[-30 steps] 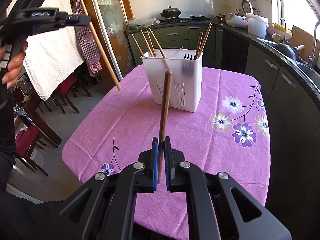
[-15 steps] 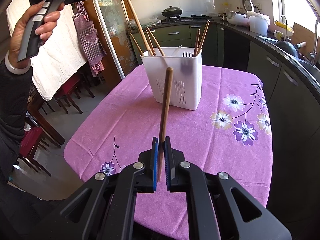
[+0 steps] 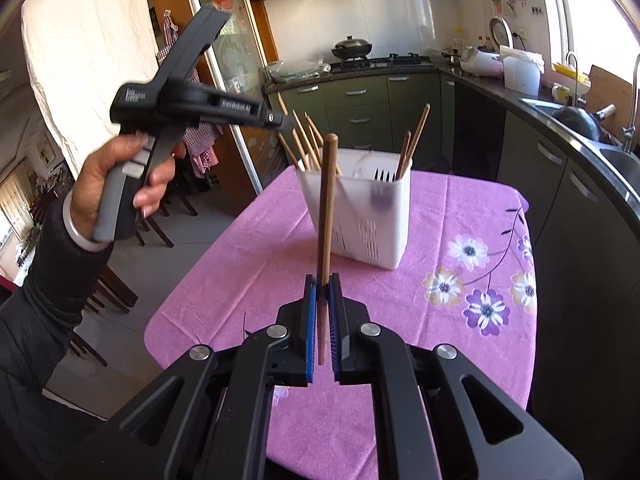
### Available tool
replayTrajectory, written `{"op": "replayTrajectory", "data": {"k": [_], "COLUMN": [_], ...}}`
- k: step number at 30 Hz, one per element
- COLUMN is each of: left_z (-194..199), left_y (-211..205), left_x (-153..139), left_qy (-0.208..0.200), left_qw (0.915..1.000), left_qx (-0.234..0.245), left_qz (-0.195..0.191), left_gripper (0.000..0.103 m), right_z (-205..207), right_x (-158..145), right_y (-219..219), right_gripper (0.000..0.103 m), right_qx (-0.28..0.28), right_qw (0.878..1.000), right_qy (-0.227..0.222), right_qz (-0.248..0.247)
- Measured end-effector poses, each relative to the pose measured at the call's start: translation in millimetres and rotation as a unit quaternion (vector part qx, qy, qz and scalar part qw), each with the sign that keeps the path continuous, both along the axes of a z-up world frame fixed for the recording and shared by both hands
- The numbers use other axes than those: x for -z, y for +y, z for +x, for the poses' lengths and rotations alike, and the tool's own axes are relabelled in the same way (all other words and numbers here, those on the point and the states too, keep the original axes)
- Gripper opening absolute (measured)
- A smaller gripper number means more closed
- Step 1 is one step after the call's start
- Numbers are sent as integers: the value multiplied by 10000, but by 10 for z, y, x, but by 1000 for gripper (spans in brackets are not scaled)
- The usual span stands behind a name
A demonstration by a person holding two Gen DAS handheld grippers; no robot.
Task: Organize utensils
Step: 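Lower the left chopstick into the caddy and open the left gripper, then lower the right chopstick into the caddy and open the right gripper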
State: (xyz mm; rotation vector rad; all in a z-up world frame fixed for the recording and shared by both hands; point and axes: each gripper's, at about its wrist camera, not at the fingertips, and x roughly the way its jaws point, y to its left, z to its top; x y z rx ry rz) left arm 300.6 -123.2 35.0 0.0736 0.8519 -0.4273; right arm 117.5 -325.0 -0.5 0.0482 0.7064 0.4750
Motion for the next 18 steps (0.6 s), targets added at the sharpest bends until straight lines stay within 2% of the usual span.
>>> {"op": "replayTrajectory", "data": {"k": [1,3,5,7,11,15,18], "left_z": [-48,-186,-354,-547,-926,-1213,-1421], "left_y": [45,133,199,279,413,513,589], "left_x": [-16,-68,-119,-132,-56,112,227], "left_qy": [-60,-271,-487,-708,-1032,-1244,-1501], "left_qw": [10000,9995,9987,9972,9940,9904,9850], "left_qx": [-11,-42,-87,-192,-363,-596,-853], "left_qz": [-65,-133,-137,-105,-45,-12,-9], "left_gripper": [26,28,36,56,64,86,92], "right_z": [35,124,238,362,658,990,1274], "right_x": [-103,-322,-543,-734,-1014,-1111,-1033], "right_y": [-6,-34,-68,-83,-73,3,70], "right_gripper": [7,7,7,7,7,7,7], "right_qx": [28,104,191,283,447,678,844], "right_qw": [9999,9993,9978,9959,9921,9908,9915], "right_qy": [-113,-339,-560,-764,-1019,-1083,-952], "right_qz": [34,154,305,391,575,455,290]}}
